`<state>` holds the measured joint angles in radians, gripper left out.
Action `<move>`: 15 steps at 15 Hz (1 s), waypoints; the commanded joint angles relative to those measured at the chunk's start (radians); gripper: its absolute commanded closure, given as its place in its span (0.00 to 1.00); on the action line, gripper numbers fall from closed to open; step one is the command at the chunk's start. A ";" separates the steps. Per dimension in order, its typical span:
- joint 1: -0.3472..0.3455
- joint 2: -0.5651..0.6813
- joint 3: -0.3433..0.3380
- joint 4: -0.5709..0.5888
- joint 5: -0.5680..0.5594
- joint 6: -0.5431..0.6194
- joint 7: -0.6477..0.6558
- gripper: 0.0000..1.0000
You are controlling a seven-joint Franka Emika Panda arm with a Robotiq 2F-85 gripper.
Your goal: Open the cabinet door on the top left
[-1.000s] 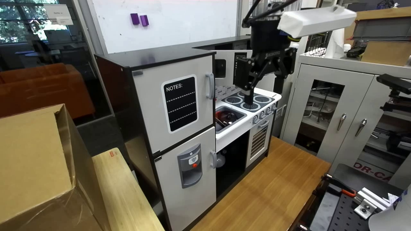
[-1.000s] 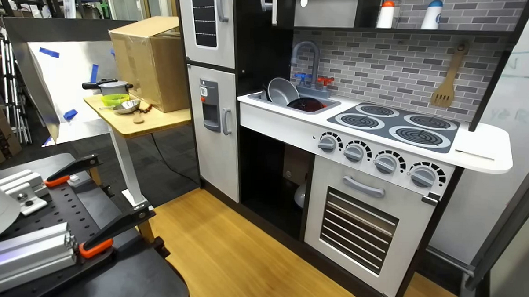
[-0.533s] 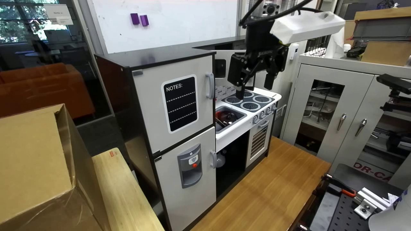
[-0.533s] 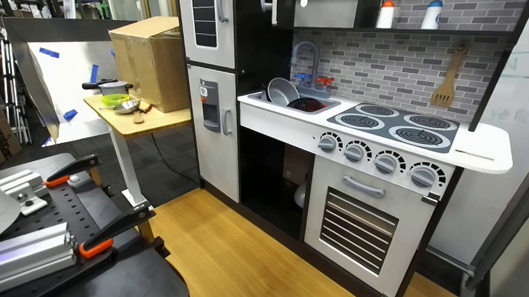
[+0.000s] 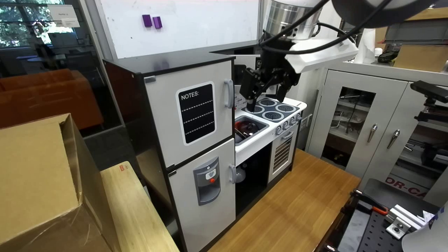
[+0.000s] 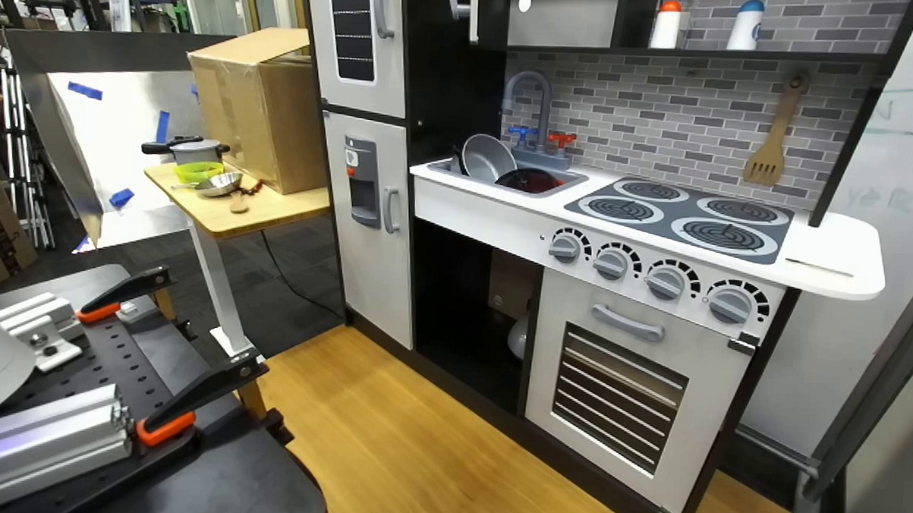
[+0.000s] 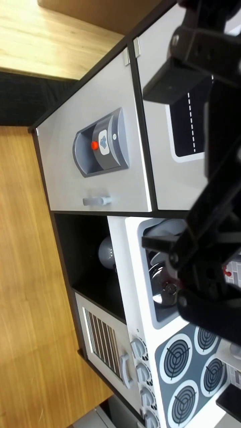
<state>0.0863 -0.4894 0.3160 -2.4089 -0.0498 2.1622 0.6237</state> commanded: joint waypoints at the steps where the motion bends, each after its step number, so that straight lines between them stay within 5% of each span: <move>1: 0.027 -0.023 -0.016 -0.050 0.011 0.082 -0.055 0.00; 15: 0.017 -0.019 -0.003 -0.051 0.009 0.063 -0.058 0.00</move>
<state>0.1073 -0.5074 0.3098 -2.4619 -0.0430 2.2283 0.5685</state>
